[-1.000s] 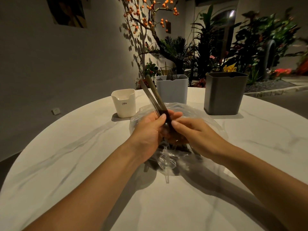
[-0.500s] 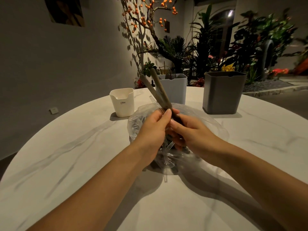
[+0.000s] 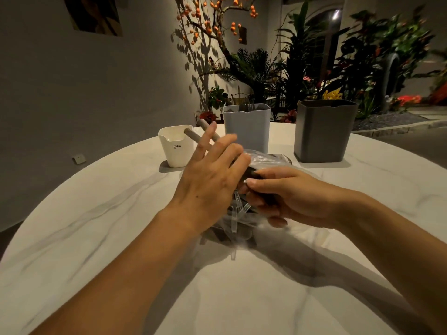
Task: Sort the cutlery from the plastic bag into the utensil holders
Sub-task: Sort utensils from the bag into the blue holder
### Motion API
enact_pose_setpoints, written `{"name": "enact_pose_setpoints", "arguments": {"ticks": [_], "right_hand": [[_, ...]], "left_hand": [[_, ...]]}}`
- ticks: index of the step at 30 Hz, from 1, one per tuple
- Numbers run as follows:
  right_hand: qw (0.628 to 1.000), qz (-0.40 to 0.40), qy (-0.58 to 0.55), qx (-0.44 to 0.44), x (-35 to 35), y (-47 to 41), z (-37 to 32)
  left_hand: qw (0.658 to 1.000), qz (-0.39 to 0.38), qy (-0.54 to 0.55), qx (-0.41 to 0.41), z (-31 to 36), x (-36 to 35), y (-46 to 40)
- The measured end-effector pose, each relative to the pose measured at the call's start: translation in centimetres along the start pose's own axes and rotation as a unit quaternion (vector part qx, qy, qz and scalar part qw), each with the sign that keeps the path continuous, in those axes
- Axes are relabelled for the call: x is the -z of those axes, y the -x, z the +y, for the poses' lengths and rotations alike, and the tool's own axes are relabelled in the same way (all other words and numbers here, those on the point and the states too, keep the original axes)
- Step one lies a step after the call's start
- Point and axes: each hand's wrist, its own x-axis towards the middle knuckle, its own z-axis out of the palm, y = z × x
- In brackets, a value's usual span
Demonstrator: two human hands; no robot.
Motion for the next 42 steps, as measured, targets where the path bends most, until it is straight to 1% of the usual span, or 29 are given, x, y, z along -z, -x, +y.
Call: {"name": "enact_pose_setpoints", "arguments": {"ticks": [2, 4, 6, 8, 9, 10, 12, 13, 15, 16, 17, 19, 22, 24, 26, 31, 34, 35, 38, 40, 41, 42], "right_hand": [[0.998, -0.042, -0.05, -0.002, 0.3, 0.3, -0.3], [0.994, -0.056, -0.097, 0.007, 0.6, 0.4, -0.5], [0.99, -0.037, -0.135, 0.019, 0.7, 0.2, -0.5], [0.99, 0.014, -0.134, 0.037, 0.6, -0.2, -0.4], [0.991, 0.049, -0.117, 0.049, 0.5, -0.4, -0.2], [0.989, 0.083, -0.099, 0.066, 0.4, -0.5, -0.1], [0.983, 0.134, -0.072, 0.104, 0.2, -0.8, 0.1], [0.979, 0.156, -0.053, 0.12, 0.2, -0.9, 0.2], [0.968, 0.204, 0.017, 0.145, 0.0, -1.0, 0.6], [0.96, 0.225, 0.056, 0.16, -0.1, -1.0, 0.6], [0.951, 0.241, 0.085, 0.175, -0.3, -1.1, 0.6], [0.935, 0.271, 0.106, 0.202, -0.6, -1.2, 0.5], [0.904, 0.332, 0.117, 0.243, -0.4, -1.4, -0.2], [0.882, 0.371, 0.123, 0.262, -0.1, -1.5, -0.9], [0.868, 0.392, 0.138, 0.271, 0.4, -1.6, -1.4], [0.862, 0.394, 0.183, 0.263, 2.1, -1.3, -3.1], [0.859, 0.398, 0.177, 0.268, 3.2, -0.9, -4.3], [0.859, 0.401, 0.171, 0.267, 3.5, -0.8, -4.6], [0.859, 0.411, 0.154, 0.265, 4.8, -0.1, -5.9], [0.857, 0.418, 0.148, 0.262, 5.9, 0.4, -6.8], [0.856, 0.421, 0.146, 0.262, 6.4, 0.5, -7.2], [0.854, 0.424, 0.148, 0.261, 6.9, 0.6, -7.5]], "left_hand": [[0.999, 0.031, 0.027, -0.009, -0.3, 0.2, -0.1], [0.996, 0.058, 0.062, 0.011, -0.6, 0.4, -0.3], [0.99, 0.078, 0.102, 0.06, -0.6, 0.7, -0.4], [0.972, 0.075, 0.186, 0.121, 0.0, 1.2, -0.8], [0.954, 0.066, 0.252, 0.151, 0.5, 1.5, -1.1], [0.927, 0.053, 0.324, 0.179, 0.9, 1.6, -1.5], [0.862, 0.013, 0.447, 0.239, 1.6, 2.0, -2.3], [0.816, -0.008, 0.512, 0.269, 1.8, 2.2, -2.6], [0.702, -0.046, 0.63, 0.329, 2.1, 2.3, -2.9], [0.66, -0.06, 0.661, 0.352, 2.0, 2.2, -2.8], [0.641, -0.074, 0.67, 0.367, 1.9, 2.1, -2.7], [0.629, -0.094, 0.672, 0.379, 1.9, 2.0, -2.5], [0.598, -0.106, 0.701, 0.374, 2.3, 2.5, -2.6], [0.592, -0.108, 0.707, 0.373, 2.5, 2.9, -3.0], [0.59, -0.111, 0.705, 0.377, 2.8, 3.1, -3.6], [0.574, -0.096, 0.713, 0.39, 3.1, 3.4, -5.4], [0.594, -0.094, 0.701, 0.383, 3.3, 3.9, -7.1], [0.595, -0.092, 0.702, 0.38, 3.4, 3.9, -7.6], [0.58, -0.09, 0.716, 0.377, 3.8, 4.2, -9.8], [0.591, -0.079, 0.707, 0.38, 4.1, 4.2, -11.3], [0.611, -0.071, 0.685, 0.39, 4.3, 4.1, -12.1], [0.639, -0.063, 0.65, 0.407, 4.3, 3.9, -12.9]]}}
